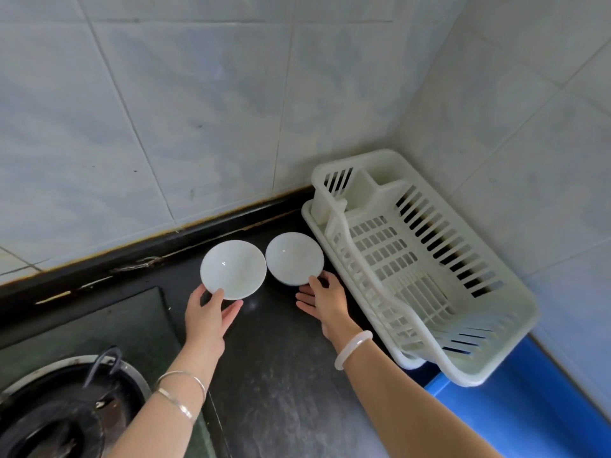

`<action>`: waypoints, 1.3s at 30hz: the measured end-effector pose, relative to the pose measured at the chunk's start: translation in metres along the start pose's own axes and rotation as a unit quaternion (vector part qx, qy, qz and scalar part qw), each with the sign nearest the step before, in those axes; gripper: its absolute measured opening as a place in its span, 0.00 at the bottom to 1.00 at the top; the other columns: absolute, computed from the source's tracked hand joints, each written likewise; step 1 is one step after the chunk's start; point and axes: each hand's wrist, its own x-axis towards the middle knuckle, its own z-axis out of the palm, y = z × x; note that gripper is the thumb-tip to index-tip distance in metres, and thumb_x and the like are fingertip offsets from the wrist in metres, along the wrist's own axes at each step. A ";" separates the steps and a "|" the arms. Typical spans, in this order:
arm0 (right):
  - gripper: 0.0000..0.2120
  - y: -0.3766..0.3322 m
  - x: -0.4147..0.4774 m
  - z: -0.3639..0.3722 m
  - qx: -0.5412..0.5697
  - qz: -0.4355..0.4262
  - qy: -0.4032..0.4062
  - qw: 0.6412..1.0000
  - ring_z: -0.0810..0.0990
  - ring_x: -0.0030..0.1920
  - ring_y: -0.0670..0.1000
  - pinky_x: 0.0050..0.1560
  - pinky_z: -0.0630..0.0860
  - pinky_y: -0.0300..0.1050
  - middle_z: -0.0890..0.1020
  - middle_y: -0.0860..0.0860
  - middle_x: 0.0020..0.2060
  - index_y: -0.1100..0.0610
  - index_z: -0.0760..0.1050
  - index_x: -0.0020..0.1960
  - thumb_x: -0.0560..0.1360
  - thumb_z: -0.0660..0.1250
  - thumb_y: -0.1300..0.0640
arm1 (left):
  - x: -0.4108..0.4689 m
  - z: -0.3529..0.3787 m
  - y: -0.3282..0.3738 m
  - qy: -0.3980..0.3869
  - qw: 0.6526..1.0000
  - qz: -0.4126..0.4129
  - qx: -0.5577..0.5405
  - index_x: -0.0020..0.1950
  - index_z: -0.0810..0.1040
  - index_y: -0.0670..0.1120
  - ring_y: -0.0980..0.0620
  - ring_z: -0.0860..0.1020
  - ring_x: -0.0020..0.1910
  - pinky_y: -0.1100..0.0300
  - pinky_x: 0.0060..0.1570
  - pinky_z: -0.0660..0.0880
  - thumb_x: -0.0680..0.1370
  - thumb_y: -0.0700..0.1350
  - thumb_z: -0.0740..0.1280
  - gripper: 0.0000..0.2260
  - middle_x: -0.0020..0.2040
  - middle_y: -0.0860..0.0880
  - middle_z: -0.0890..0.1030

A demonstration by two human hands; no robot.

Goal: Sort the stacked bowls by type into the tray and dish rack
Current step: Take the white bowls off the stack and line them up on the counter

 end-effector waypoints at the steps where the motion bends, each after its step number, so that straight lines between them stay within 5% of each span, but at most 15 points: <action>1: 0.19 0.000 0.000 0.001 0.014 -0.001 0.000 1.000 0.83 0.46 0.52 0.41 0.81 0.45 0.81 0.56 0.49 0.54 0.66 0.69 0.79 0.62 0.58 | 0.000 0.002 0.000 0.006 1.000 0.001 -0.009 0.69 0.68 0.51 0.43 0.80 0.51 0.55 0.48 0.78 0.78 0.40 0.64 0.20 0.66 0.45 0.72; 17: 0.19 -0.033 0.031 0.045 0.027 -0.016 0.017 0.999 0.82 0.47 0.52 0.38 0.80 0.42 0.81 0.57 0.48 0.56 0.67 0.69 0.79 0.62 0.58 | 0.020 0.023 0.019 0.027 0.996 0.008 -0.091 0.65 0.71 0.49 0.43 0.80 0.51 0.48 0.56 0.78 0.78 0.40 0.65 0.16 0.68 0.44 0.71; 29: 0.25 -0.036 0.032 0.047 -0.033 -0.029 -0.039 0.998 0.79 0.57 0.53 0.56 0.77 0.47 0.79 0.55 0.59 0.53 0.58 0.75 0.80 0.61 0.56 | 0.029 0.021 0.017 0.025 0.996 0.015 -0.079 0.61 0.72 0.52 0.45 0.81 0.50 0.51 0.52 0.80 0.77 0.41 0.66 0.13 0.63 0.47 0.73; 39: 0.21 -0.038 0.001 0.022 -0.148 -0.083 -0.075 0.983 0.74 0.59 0.48 0.59 0.73 0.45 0.74 0.50 0.66 0.53 0.64 0.72 0.81 0.56 0.52 | 0.007 0.012 0.003 0.010 0.988 0.129 0.083 0.73 0.66 0.46 0.48 0.76 0.62 0.55 0.61 0.72 0.80 0.42 0.59 0.19 0.70 0.46 0.72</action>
